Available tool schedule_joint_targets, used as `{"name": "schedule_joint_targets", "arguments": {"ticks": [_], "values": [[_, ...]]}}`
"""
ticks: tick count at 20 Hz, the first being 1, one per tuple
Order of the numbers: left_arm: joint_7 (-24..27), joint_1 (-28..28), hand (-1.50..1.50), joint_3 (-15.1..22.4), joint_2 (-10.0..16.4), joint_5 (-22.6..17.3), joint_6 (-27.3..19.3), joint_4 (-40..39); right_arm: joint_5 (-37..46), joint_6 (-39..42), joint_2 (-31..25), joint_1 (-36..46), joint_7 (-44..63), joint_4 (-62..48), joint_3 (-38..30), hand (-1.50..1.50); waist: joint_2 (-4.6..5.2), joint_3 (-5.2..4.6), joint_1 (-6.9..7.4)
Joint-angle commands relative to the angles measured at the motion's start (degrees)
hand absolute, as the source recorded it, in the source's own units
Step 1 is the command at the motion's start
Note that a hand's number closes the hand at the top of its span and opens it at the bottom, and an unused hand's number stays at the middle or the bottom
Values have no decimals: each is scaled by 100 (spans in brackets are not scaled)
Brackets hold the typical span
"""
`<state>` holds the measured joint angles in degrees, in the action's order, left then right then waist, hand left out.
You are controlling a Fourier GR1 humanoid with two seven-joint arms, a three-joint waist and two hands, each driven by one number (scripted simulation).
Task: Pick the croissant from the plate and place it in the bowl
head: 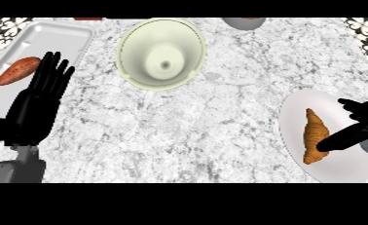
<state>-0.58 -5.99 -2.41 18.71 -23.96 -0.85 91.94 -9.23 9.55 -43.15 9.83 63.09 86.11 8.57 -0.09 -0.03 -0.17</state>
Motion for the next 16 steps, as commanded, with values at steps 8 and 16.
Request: {"name": "schedule_joint_targets", "arguments": {"ticks": [8,16], "values": [[192,-33,0,-178,-181,163,347,-384,831,-158,807,-115,373,-134,137,-150,10,1,16],[188,-286,0,-231,-383,393,210,-488,953,232,984,312,126,-985,-19,-150,15,2,24]]}}
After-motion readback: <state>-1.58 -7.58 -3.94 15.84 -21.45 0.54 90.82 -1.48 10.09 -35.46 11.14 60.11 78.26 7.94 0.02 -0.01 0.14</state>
